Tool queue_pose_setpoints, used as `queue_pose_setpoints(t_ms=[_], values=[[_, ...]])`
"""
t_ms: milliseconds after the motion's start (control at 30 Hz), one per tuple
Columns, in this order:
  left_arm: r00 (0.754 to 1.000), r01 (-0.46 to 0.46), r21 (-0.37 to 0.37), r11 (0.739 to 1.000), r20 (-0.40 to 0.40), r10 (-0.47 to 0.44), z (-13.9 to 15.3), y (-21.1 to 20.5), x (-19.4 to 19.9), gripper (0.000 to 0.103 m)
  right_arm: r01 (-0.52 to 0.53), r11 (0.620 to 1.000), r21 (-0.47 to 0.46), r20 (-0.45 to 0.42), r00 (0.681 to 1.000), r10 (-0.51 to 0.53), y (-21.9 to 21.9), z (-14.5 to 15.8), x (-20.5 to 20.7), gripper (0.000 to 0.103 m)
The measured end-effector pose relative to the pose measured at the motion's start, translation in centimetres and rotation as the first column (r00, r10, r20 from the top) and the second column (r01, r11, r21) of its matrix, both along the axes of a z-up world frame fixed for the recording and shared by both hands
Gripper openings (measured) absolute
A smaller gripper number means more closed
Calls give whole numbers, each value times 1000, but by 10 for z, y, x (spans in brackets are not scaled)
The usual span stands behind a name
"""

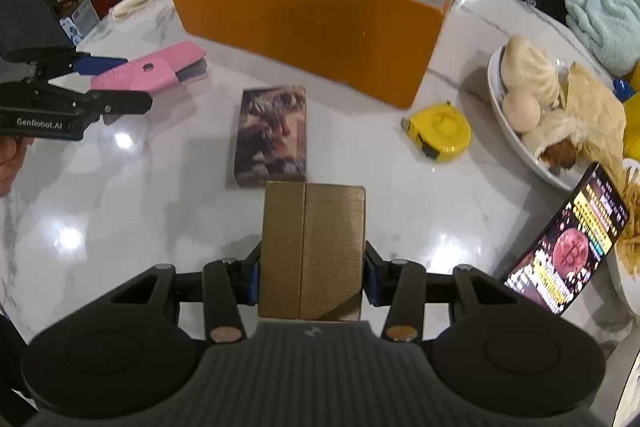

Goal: Organize objects
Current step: 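Drop the pink wallet into the orange box with the left gripper while the right carries the brown box, then lower the brown cardboard box into the orange box and open the right gripper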

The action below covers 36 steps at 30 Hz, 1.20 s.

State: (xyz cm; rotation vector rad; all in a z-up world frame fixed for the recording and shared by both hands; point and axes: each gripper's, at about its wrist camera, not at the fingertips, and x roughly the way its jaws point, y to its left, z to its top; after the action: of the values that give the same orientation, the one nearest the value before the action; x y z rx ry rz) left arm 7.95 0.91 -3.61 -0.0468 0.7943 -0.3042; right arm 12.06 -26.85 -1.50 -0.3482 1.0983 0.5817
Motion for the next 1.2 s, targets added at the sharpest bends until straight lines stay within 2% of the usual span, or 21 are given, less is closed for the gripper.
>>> queue_pose_setpoints(t_ms=[233,567,800,933,967,1000,1033,1133,1200], values=[[997,11,-28,1000,77,-8,29,-6,-2,90,-1,998,59,61,998,-3,7,31,5,48],[987,8,-73,997,161,4,71,-17,18,90,11,992,124,148,989,-29,25,78,23,48],[978,-32,-48,998,206,41,96,-13,49,90,25,990,142,181,982,-51,45,99,53,48],[972,-52,9,999,229,48,106,-11,71,88,59,984,171,192,977,-92,54,105,80,48],[971,-56,23,998,235,49,109,-11,77,85,70,981,182,195,975,-106,55,107,87,48],[970,-52,27,998,240,44,111,-11,82,50,81,978,194,196,973,-120,57,108,95,48],[973,-57,36,998,225,47,112,-11,90,28,92,974,207,196,971,-133,58,108,103,48],[973,-101,40,994,215,90,111,-9,111,28,131,958,256,184,966,-181,62,105,127,48],[976,-125,77,989,191,108,101,-10,127,28,151,954,259,170,965,-198,68,97,143,48]])
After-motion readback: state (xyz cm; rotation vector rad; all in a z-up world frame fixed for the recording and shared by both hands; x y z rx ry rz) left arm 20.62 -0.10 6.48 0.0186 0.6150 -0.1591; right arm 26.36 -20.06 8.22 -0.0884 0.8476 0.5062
